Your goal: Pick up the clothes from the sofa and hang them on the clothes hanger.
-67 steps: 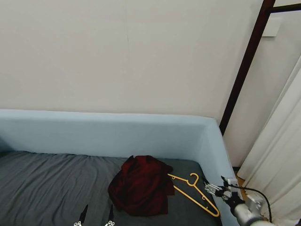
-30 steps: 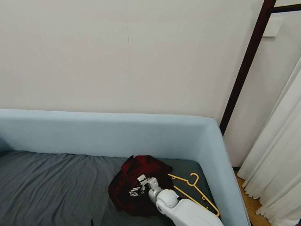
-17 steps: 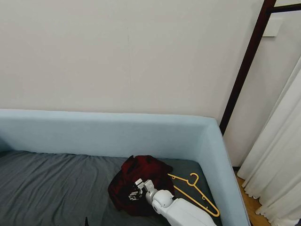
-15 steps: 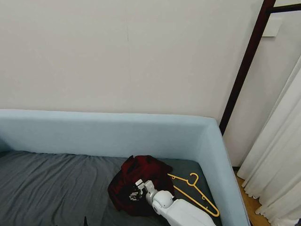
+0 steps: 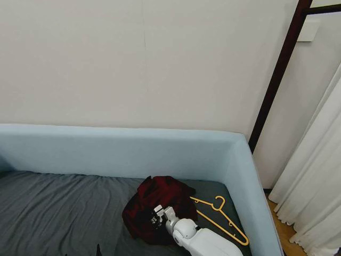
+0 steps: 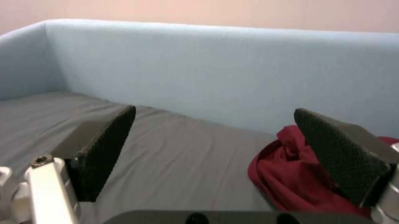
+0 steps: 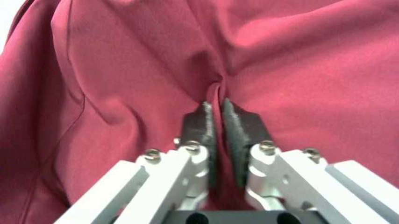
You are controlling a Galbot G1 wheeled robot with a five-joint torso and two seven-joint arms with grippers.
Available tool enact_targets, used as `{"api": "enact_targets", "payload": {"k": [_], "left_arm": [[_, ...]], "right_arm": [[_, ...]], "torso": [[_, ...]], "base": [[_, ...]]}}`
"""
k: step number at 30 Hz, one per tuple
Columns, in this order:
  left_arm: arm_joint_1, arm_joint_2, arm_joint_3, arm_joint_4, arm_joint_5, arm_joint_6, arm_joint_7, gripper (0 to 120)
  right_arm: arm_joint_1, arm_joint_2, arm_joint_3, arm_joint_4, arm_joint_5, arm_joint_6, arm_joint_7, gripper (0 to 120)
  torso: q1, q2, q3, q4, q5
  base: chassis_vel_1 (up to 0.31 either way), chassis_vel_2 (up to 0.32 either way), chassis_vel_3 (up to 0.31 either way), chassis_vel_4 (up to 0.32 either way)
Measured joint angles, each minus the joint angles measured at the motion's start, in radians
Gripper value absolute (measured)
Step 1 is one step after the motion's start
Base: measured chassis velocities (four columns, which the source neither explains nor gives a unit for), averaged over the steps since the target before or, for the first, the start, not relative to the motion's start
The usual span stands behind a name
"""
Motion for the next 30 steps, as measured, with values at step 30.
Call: {"api": "enact_targets", "payload": {"k": [30], "left_arm": [[-0.013,-0.015,0.019,0.021,0.003,-0.005,-0.005,100]], "right_arm": [[0.096,-0.224,0.149,0.639,0.304,-0.066,0.216,0]], "torso": [[0.000,0.000,0.000,-0.0001,0.0000]], "base": [[0.000,0.000,0.000,0.000]]}}
